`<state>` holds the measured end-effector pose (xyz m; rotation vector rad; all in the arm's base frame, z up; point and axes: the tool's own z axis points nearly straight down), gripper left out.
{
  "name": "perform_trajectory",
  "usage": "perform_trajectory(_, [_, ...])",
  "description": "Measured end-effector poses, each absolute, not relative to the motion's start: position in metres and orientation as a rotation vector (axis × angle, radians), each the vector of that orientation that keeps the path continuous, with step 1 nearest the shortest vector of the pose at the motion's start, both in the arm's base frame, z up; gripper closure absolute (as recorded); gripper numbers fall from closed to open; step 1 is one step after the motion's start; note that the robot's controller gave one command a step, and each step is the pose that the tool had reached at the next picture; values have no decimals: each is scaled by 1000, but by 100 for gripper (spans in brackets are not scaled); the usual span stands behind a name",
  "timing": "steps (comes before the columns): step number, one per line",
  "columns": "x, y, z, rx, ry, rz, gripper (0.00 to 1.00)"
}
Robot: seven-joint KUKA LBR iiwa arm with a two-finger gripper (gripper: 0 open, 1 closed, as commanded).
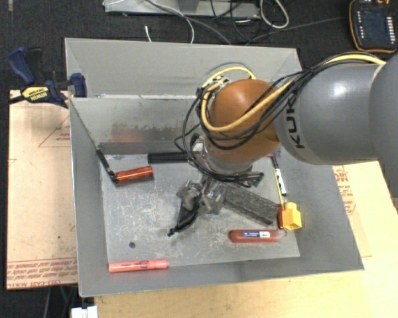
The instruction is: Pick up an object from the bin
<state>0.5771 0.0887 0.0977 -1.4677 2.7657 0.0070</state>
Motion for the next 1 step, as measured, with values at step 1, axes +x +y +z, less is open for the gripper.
perform_trajectory(1, [575,89,138,-1469,2772,13,100])
